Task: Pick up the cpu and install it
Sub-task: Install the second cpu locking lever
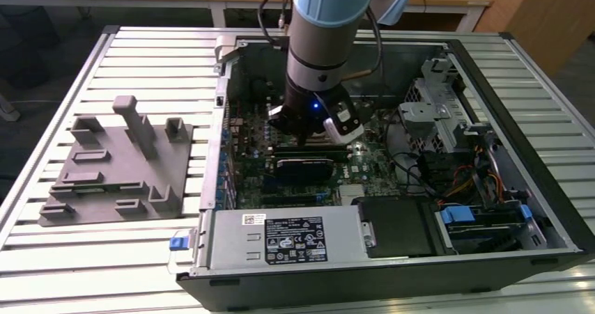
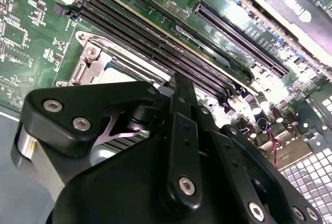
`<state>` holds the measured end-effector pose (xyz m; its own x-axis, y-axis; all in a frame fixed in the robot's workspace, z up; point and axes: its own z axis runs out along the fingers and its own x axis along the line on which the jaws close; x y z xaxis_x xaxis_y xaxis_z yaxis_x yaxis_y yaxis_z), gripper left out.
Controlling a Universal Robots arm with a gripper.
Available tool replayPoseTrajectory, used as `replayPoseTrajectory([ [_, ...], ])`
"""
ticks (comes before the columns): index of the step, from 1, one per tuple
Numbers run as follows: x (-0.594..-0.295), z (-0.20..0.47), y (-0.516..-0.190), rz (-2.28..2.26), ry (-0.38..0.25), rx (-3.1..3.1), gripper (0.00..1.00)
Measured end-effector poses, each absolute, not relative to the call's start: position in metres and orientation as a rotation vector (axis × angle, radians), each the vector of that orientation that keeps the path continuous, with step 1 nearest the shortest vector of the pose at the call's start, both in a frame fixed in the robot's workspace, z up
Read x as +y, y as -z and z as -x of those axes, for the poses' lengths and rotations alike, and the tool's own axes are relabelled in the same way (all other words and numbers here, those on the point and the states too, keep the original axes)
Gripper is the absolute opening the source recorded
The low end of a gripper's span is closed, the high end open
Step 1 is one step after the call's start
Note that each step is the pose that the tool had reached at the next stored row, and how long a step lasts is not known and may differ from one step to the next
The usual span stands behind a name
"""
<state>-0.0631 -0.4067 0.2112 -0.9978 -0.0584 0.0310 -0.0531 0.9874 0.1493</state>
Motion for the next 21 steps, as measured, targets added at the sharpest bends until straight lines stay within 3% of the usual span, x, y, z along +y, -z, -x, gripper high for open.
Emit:
replayPoseTrajectory([
  [21,-0.413,0.071,-0.198,-0.089,0.372,-3.085,0.11],
])
